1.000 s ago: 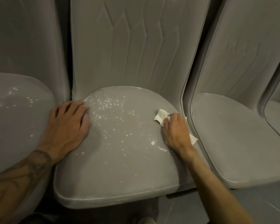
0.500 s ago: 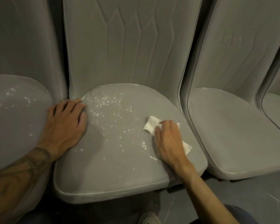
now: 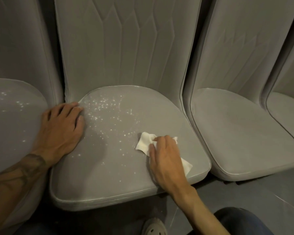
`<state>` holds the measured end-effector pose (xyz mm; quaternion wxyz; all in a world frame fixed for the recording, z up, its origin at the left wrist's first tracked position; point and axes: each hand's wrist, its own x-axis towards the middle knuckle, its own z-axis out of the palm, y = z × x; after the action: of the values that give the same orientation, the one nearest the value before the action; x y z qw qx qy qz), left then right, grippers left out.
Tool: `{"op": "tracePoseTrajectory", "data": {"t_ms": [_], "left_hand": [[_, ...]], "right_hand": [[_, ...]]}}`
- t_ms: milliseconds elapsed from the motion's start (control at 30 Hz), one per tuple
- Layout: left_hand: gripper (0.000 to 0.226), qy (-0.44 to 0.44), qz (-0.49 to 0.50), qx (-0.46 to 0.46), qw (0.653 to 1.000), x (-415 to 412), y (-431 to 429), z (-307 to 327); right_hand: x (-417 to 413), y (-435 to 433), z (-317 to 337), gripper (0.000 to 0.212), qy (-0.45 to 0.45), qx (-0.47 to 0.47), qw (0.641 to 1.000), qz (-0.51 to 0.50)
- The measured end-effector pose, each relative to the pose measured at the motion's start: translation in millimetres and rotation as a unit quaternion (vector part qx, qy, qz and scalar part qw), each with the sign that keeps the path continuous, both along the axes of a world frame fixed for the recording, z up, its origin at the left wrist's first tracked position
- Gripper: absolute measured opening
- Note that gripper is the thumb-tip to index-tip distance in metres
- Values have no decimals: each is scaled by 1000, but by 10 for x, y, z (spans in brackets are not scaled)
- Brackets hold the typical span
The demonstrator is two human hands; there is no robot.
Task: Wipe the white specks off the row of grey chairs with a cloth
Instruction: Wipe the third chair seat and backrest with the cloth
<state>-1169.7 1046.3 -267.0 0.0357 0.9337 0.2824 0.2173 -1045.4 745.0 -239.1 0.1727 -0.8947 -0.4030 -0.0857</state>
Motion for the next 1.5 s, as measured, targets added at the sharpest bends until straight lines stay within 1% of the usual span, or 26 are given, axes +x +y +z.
{"op": "tracePoseTrajectory", "data": {"t_ms": [67, 100, 167, 200, 233, 300, 367, 400, 467, 600, 667, 733, 800, 867, 900, 967, 1000, 1033, 1133, 1200, 1233, 1267, 1367, 1400, 1433, 1500], "left_hand": [[42, -2, -2, -1, 1000, -3, -5, 9], [43, -2, -3, -1, 1000, -5, -8, 16], [43, 0, -5, -4, 1000, -2, -15, 38], [44, 2, -4, -7, 1000, 3, -27, 45], [44, 6, -2, -10, 1000, 6, -38, 52], [44, 9, 3, -17, 1000, 9, -47, 63], [44, 9, 1, -21, 1000, 3, -40, 67], [45, 7, 0, -21, 1000, 0, -39, 70], [45, 5, -1, -20, 1000, 2, -46, 78], [44, 6, 4, -28, 1000, 21, -76, 96], [44, 10, 8, -30, 999, 17, -77, 95], [44, 10, 9, -28, 1000, 4, -66, 92], [44, 8, 8, -29, 1000, 2, -65, 93], [45, 13, 7, -27, 1000, 4, -71, 98], [45, 15, 6, -26, 1000, 7, -71, 101], [45, 19, 7, -30, 999, 12, -74, 109], [45, 20, 9, -32, 999, 12, -79, 115], [45, 20, 10, -34, 999, 12, -83, 121], [45, 24, 9, -35, 999, -1, -82, 132], [46, 23, 3, -40, 999, -8, -84, 137], [47, 23, 2, -44, 999, -13, -84, 140], [48, 23, 1, -45, 999, -14, -85, 142], [48, 21, 4, -43, 999, -1, -91, 141], [48, 19, 5, -44, 999, 5, -91, 141], [47, 18, 6, -43, 999, 9, -89, 138], [46, 19, 7, -37, 999, 5, -77, 113]], "right_hand": [[71, -44, 69, 18, 24, 14, 1000, -10], [119, -75, 95, 18, 31, 19, 998, -42], [116, -84, 108, 16, 13, 19, 992, -124], [39, -33, 99, 13, -12, 6, 990, -142], [-84, 53, 78, 12, -33, -11, 991, -130], [-359, 240, 0, 15, -49, -23, 997, -51], [-446, 329, -26, 17, -32, 0, 999, 17], [-384, 324, -8, 18, -17, 17, 999, 32], [-147, 236, 46, 19, -7, 21, 1000, 21], [267, 269, 108, 16, -16, -11, 996, -92], [134, 463, 82, 11, -25, -5, 997, -66], [-23, 569, 2, 11, -38, 24, 999, 19], [39, 534, -24, 16, -14, 14, 996, 83], [316, 477, -2, 23, 17, 16, 997, 72], [473, 484, 17, 26, 22, 12, 999, 39], [749, 603, 55, 30, 18, -31, 998, -48], [799, 691, 58, 31, 3, -56, 996, -70], [785, 775, 47, 32, -13, -73, 995, -63], [609, 847, -54, 29, 9, -19, 999, 43], [649, 744, -62, 29, 19, -14, 995, 94], [753, 717, -48, 29, 16, -21, 995, 95], [870, 732, -23, 29, 13, -21, 997, 76], [1115, 928, 39, 34, 4, -70, 996, -53], [1094, 998, 32, 34, -14, -88, 994, -65], [1029, 1048, 26, 34, -31, -99, 994, -46], [847, 1059, -31, 31, -1, -55, 997, 45]]}}
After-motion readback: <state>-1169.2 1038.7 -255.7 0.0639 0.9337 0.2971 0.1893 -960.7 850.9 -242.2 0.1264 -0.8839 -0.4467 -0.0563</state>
